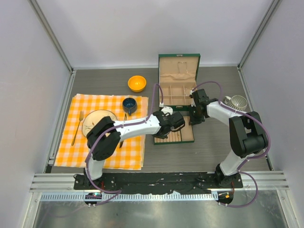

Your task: Organize the mixed jewelry

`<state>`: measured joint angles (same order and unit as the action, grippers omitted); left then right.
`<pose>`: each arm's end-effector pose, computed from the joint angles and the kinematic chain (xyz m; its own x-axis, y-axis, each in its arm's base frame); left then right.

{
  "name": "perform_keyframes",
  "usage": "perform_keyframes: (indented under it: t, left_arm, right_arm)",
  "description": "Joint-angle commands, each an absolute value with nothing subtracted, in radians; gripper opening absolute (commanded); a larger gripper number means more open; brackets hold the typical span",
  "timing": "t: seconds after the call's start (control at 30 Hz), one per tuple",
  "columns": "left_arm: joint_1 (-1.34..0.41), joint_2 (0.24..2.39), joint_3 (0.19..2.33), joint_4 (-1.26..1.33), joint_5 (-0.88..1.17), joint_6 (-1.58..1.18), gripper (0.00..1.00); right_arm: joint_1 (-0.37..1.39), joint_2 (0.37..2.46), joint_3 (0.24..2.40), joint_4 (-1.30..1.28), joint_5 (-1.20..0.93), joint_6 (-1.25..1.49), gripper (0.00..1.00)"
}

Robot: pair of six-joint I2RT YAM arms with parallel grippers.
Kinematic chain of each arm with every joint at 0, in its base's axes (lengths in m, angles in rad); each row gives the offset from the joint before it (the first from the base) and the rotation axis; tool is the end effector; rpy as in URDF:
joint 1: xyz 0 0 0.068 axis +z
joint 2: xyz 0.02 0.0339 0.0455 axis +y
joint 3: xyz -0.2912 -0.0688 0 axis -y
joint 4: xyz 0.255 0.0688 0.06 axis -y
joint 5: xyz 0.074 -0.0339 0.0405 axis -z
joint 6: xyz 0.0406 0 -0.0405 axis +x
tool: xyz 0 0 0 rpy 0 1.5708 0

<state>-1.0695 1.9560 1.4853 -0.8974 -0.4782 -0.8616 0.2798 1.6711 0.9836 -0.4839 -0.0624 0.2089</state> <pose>0.2115 -0.3471 0.2134 -0.8636 0.1740 -0.4732 0.1208 0.9826 0.1408 0.3154 0.0932 0.1823 -0.9282 -0.0514 -0.3685 -0.1088 0.9846 0.1368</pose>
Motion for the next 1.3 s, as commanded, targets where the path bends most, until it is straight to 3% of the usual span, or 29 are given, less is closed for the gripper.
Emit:
perform_keyframes:
  t: [0.0, 1.27]
  left_arm:
    - [-1.062, 1.913, 1.482, -0.874, -0.476, -0.873, 0.18]
    - [-1.035, 1.940, 1.477, -0.838, -0.433, -0.867, 0.09]
  right_arm:
    - [0.284, 1.687, 0.989, -0.411, -0.066, 0.203, 0.04]
    - [0.284, 1.695, 0.991, -0.410, -0.072, 0.201, 0.04]
